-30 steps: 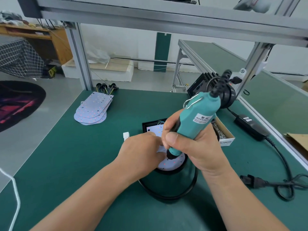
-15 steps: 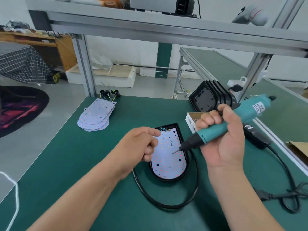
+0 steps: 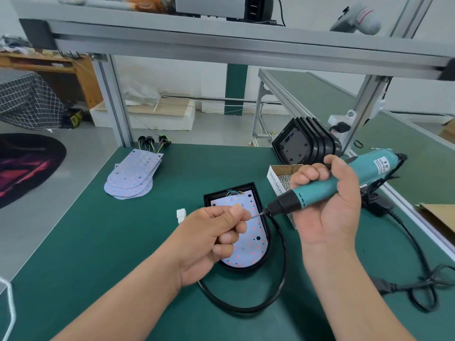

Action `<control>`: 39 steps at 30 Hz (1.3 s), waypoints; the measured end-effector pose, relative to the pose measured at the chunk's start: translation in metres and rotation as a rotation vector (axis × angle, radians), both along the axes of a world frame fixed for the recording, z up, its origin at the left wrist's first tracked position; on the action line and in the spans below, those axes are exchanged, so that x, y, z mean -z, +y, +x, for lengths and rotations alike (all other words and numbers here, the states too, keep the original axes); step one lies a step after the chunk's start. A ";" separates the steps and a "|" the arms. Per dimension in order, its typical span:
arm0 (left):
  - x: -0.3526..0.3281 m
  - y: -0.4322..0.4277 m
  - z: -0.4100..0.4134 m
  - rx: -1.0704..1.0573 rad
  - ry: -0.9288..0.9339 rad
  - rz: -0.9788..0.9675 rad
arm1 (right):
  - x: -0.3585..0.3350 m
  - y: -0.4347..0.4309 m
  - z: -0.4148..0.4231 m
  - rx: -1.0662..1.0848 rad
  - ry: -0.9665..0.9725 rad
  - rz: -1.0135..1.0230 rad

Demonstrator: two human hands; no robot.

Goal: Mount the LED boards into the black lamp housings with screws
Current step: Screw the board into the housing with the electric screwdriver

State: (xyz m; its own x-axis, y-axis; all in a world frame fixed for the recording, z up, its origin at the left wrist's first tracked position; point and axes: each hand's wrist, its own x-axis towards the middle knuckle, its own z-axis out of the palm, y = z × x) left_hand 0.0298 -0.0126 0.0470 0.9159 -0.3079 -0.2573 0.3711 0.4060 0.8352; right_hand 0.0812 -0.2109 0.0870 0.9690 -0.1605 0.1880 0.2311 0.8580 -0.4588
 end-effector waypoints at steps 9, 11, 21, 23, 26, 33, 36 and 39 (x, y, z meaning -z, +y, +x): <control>0.005 -0.005 -0.001 0.055 -0.011 0.003 | 0.000 0.002 -0.002 -0.008 0.004 -0.012; 0.005 -0.004 -0.002 0.052 -0.026 0.016 | 0.001 0.002 -0.001 -0.006 0.005 -0.015; 0.004 -0.004 -0.001 -0.033 -0.047 0.055 | 0.001 0.002 -0.002 -0.021 -0.016 -0.022; 0.004 -0.003 -0.001 -0.040 -0.037 0.064 | 0.001 0.002 -0.002 -0.020 -0.018 -0.023; 0.003 -0.002 0.000 -0.032 -0.022 0.039 | 0.001 0.002 -0.002 -0.026 -0.026 -0.020; 0.004 -0.002 0.000 0.002 0.050 -0.078 | 0.001 0.003 -0.002 -0.035 -0.047 -0.034; 0.005 -0.002 -0.001 0.008 0.056 -0.104 | 0.001 0.003 -0.003 -0.036 -0.060 -0.038; 0.005 -0.002 -0.001 0.015 0.059 -0.101 | 0.001 0.003 -0.003 -0.030 -0.065 -0.042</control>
State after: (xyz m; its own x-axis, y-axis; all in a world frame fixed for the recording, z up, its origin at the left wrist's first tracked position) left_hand 0.0291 -0.0143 0.0422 0.8953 -0.3484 -0.2777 0.4250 0.4809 0.7668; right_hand 0.0783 -0.2080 0.0859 0.9586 -0.1222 0.2570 0.2363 0.8452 -0.4794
